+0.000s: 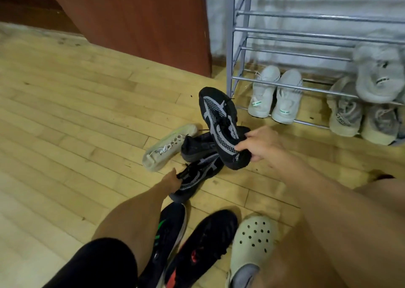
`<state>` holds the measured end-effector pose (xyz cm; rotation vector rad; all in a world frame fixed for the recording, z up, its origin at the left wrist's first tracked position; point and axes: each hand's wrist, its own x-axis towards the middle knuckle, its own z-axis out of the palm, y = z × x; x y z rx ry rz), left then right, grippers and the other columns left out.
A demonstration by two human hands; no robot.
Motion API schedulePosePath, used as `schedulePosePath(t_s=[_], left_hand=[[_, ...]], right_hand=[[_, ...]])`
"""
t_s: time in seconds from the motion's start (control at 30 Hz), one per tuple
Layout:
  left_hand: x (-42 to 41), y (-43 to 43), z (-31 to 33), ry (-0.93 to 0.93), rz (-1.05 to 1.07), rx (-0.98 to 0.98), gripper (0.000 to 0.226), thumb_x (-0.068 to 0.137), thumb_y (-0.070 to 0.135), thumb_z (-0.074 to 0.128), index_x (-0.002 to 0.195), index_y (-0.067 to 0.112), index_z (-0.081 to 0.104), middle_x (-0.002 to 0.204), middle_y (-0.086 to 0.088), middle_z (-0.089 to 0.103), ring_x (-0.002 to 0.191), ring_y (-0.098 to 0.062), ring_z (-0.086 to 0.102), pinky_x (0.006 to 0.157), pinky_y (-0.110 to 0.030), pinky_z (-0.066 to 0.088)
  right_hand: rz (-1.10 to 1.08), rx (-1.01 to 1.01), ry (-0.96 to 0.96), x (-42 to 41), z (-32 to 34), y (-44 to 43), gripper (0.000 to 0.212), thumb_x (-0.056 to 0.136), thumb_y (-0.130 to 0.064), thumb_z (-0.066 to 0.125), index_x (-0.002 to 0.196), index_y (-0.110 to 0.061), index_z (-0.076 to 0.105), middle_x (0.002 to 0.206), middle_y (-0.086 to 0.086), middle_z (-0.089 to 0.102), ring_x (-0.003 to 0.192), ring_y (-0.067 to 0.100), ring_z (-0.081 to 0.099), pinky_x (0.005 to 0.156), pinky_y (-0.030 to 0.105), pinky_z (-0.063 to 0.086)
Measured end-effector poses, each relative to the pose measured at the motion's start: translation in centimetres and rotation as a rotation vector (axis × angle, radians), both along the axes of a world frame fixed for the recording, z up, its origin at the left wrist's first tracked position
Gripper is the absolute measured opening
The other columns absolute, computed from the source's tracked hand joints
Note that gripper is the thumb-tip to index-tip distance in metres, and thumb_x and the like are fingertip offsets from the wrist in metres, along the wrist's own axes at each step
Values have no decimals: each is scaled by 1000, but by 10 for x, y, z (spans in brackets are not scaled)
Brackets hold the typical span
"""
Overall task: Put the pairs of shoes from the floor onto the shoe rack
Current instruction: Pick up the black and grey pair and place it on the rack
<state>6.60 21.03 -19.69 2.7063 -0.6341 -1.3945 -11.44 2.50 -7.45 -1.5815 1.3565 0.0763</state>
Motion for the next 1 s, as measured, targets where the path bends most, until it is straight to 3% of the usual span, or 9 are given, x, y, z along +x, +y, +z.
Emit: schedulePosePath(t_s=[0.13, 0.23, 0.3, 0.4, 0.5, 0.63, 0.73, 0.87, 1.0], left_hand=[[-6, 2, -7, -69, -62, 33, 37, 94, 16, 44, 127, -2, 48, 127, -21, 55, 116, -34, 54, 90, -36, 44], [-9, 1, 1, -52, -12, 28, 24, 90, 14, 53, 109, 0, 51, 106, -17, 55, 98, -31, 57, 74, -34, 46], [-12, 2, 9, 51, 108, 40, 26, 86, 12, 61, 108, 3, 48, 104, -15, 51, 90, -30, 54, 69, -34, 46], [-17, 3, 24, 223, 216, 63, 30, 85, 7, 65, 110, -5, 53, 113, -18, 54, 91, -34, 56, 75, -38, 51], [-20, 8, 47, 301, 189, 103, 17, 91, 7, 59, 105, -2, 52, 106, -16, 52, 99, -34, 52, 86, -40, 51], [-12, 40, 76, 246, 20, 256, 15, 95, 5, 52, 108, -1, 56, 87, -12, 50, 102, -33, 51, 99, -44, 47], [1, 77, 97, 181, -13, 281, 31, 95, 1, 50, 126, -1, 53, 104, -17, 52, 115, -37, 56, 99, -46, 48], [13, 112, 131, 132, 73, 112, 31, 94, 3, 53, 125, -2, 54, 121, -20, 49, 117, -39, 55, 99, -46, 48], [16, 117, 154, 95, 274, -155, 20, 86, -1, 64, 103, -5, 56, 102, -17, 56, 87, -36, 58, 84, -45, 51]], right_hand=[[16, 13, -8, 1, 0, 1, 42, 69, -18, 82, 110, -15, 73, 102, 9, 74, 79, 25, 73, 71, 32, 62], [16, 16, -14, -2, 3, 5, 43, 67, -14, 83, 109, -13, 73, 102, 10, 74, 80, 28, 74, 75, 36, 62], [15, 21, -12, -4, 6, 10, 45, 67, -12, 84, 110, -10, 72, 103, 11, 73, 83, 30, 73, 77, 39, 61], [13, 43, -11, -5, 13, 19, 47, 66, -11, 84, 111, -8, 70, 105, 14, 73, 85, 32, 73, 78, 42, 61], [7, 56, -1, -8, 22, 30, 50, 67, -13, 85, 112, -4, 68, 106, 14, 71, 87, 33, 72, 79, 43, 61], [-28, 85, -15, -10, 31, 48, 47, 69, -11, 84, 110, 2, 65, 106, 17, 70, 90, 37, 72, 79, 47, 60], [-53, 135, -48, -8, 34, 63, 49, 72, -7, 80, 117, 2, 63, 121, 19, 66, 102, 38, 68, 83, 48, 58], [-71, 173, -85, -4, 43, 83, 52, 74, -3, 78, 122, 1, 60, 130, 19, 61, 114, 37, 62, 86, 49, 57], [-106, 195, -115, -7, 64, 94, 50, 83, -1, 71, 129, 4, 52, 138, 21, 52, 125, 38, 53, 94, 48, 52]])
